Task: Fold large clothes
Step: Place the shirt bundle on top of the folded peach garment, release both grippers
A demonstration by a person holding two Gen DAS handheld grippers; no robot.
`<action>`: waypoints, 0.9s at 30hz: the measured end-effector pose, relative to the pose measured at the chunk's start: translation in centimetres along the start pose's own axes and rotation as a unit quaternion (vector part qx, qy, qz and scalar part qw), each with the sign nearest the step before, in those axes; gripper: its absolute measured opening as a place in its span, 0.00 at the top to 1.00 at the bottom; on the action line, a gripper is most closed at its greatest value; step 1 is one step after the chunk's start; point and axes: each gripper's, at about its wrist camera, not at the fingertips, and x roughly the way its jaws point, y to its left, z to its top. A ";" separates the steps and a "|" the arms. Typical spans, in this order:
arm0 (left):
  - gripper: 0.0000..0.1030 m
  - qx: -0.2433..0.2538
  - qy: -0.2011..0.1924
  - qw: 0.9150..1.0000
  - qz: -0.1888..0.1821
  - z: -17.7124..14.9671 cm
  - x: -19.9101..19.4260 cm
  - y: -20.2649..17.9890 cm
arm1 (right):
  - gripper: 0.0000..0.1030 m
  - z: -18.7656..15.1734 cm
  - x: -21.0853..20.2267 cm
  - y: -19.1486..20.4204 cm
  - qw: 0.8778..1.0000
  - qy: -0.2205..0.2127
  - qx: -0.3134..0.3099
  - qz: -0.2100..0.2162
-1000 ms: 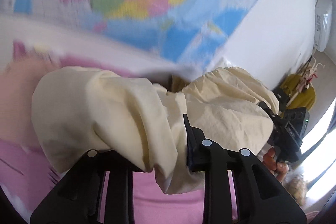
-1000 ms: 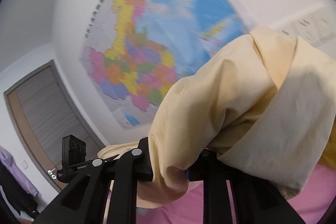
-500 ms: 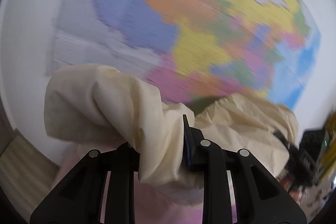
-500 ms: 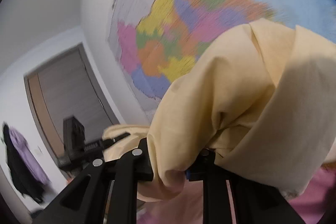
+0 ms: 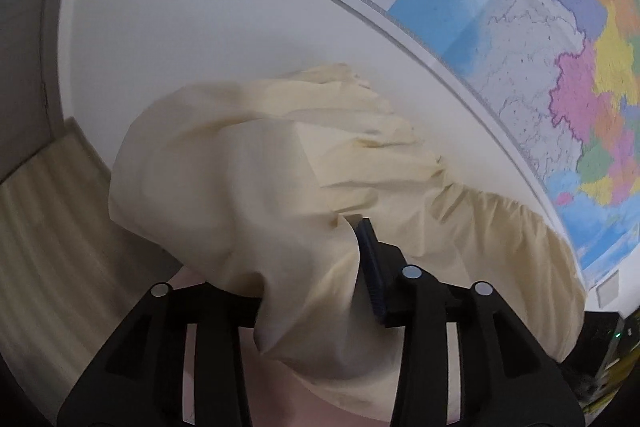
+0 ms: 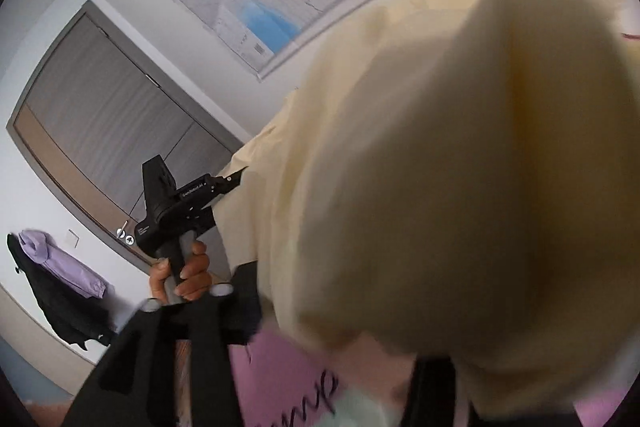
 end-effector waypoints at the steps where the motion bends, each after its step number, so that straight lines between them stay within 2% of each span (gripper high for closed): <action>1: 0.59 0.012 0.003 1.000 0.010 0.0 0.0 -0.1 | 0.46 -0.2 -1.0 0.2 1.000 0.006 -0.006 -0.005; 4: 0.56 0.032 0.009 0.999 0.032 -0.3 -0.3 -0.6 | 0.42 -0.7 -3.6 0.3 1.000 0.011 -0.016 -0.024; 8: 0.49 0.033 0.012 0.998 0.050 -0.4 -1.4 -1.7 | 0.43 -1.3 -8.1 0.4 0.997 -0.015 -0.027 -0.065; 9: 0.48 0.035 0.006 0.998 0.054 -0.7 -1.9 -1.9 | 0.42 -1.1 -8.6 0.4 0.996 -0.022 -0.029 -0.078; 11: 0.45 0.044 -0.006 0.996 0.076 -1.1 -2.8 -2.7 | 0.42 -1.5 -10.4 0.3 0.989 -0.048 -0.036 -0.136; 13: 0.45 0.058 -0.015 0.993 0.098 -1.4 -4.0 -3.6 | 0.38 -1.2 -12.4 -0.5 0.985 -0.086 -0.031 -0.147; 15: 0.43 0.071 -0.029 0.991 0.108 -1.8 -5.1 -4.5 | 0.29 -0.4 -12.7 -1.7 0.983 -0.086 -0.026 -0.158; 16: 0.41 0.076 -0.038 0.990 0.113 -1.9 -5.5 -5.0 | 0.30 0.2 -12.5 -2.5 0.983 -0.082 -0.009 -0.161; 17: 0.39 0.080 -0.045 0.989 0.112 -2.0 -6.0 -5.4 | 0.43 0.6 -12.1 -3.1 0.984 -0.085 0.006 -0.155; 18: 0.38 0.086 -0.055 0.989 0.110 -2.2 -6.4 -6.1 | 0.69 0.9 -11.7 -3.3 0.988 -0.081 0.004 -0.134; 19: 0.37 0.093 -0.061 0.988 0.110 -2.4 -6.8 -6.7 | 0.79 1.3 -10.5 -3.1 0.990 -0.067 -0.013 -0.126; 20: 0.36 0.108 -0.069 0.987 0.099 -2.7 -7.1 -7.8 | 0.87 1.5 -9.9 -2.8 0.986 -0.068 -0.031 -0.149; 22: 0.35 0.132 -0.070 0.985 0.083 -3.3 -7.1 -9.2 | 0.91 0.7 -9.8 -2.2 0.983 -0.064 -0.078 -0.152; 24: 0.35 0.168 -0.052 0.981 0.078 -4.2 -6.0 -10.7 | 0.93 -0.3 -9.2 -2.3 0.983 -0.041 -0.089 -0.155; 27: 0.34 0.182 -0.004 0.978 0.102 -5.1 -2.8 -10.8 | 0.93 -1.3 -8.6 -4.1 0.982 0.000 -0.073 -0.175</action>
